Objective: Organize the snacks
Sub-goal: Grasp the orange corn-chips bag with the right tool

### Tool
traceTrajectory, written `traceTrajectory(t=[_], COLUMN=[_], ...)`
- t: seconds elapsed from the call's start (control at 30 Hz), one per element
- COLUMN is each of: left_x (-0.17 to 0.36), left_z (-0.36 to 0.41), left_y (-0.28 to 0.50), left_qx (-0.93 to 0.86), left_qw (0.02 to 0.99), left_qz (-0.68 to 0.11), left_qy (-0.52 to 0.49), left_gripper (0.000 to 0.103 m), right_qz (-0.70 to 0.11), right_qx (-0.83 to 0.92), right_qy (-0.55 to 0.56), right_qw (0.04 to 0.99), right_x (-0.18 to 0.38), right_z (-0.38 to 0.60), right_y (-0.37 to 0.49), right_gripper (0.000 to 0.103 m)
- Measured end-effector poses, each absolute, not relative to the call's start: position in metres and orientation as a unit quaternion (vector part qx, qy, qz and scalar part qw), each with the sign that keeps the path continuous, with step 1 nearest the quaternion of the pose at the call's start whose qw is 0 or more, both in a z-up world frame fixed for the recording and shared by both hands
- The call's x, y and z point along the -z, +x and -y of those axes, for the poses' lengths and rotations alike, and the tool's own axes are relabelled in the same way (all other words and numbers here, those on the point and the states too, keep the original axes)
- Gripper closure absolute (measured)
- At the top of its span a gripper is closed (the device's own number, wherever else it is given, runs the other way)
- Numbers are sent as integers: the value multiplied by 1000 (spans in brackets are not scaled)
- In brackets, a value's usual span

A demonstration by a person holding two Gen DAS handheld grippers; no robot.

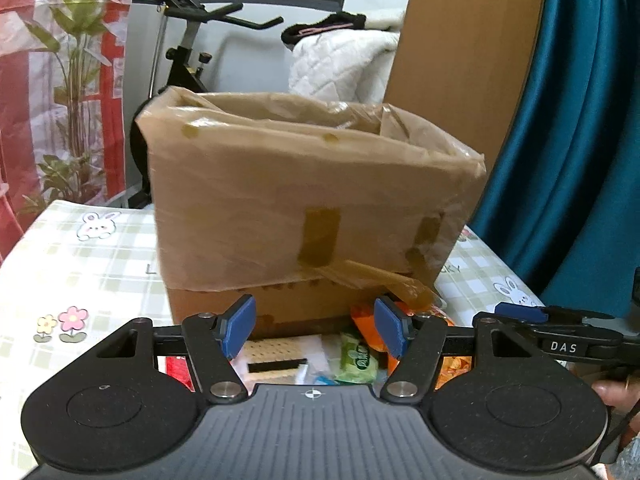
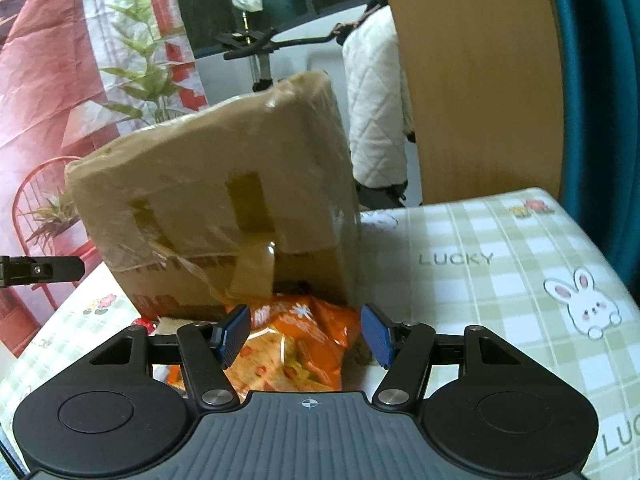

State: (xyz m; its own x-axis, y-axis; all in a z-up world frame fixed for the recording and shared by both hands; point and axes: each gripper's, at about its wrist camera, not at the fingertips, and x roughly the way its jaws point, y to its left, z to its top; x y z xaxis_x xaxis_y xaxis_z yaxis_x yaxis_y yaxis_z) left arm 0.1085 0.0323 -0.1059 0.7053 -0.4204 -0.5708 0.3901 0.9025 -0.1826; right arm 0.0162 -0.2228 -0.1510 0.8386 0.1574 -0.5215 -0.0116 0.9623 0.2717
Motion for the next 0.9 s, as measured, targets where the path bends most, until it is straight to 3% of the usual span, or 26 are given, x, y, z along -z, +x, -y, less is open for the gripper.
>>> traceTrajectory(t=[0.1, 0.17, 0.33, 0.73, 0.9], left_x=[111, 114, 123, 134, 140], left_z=[-27, -25, -31, -83, -84], left_y=[109, 110, 112, 111, 112], left_qx=[216, 213, 194, 139, 143], left_qw=[922, 921, 920, 923, 917], left_qz=[-319, -324, -339, -354, -367], left_qy=[-20, -21, -26, -52, -65], left_gripper=[36, 36, 36, 36, 36], right_qz=[-287, -288, -292, -362, -351], right_qx=[-51, -55, -58, -22, -53], right_qy=[145, 152, 165, 247, 255], right_qw=[945, 944, 940, 899, 899], right_x=[158, 160, 168, 212, 210], right_z=[227, 225, 213, 212, 211], right_y=[20, 26, 49, 94, 85], right_gripper=[34, 21, 14, 13, 38])
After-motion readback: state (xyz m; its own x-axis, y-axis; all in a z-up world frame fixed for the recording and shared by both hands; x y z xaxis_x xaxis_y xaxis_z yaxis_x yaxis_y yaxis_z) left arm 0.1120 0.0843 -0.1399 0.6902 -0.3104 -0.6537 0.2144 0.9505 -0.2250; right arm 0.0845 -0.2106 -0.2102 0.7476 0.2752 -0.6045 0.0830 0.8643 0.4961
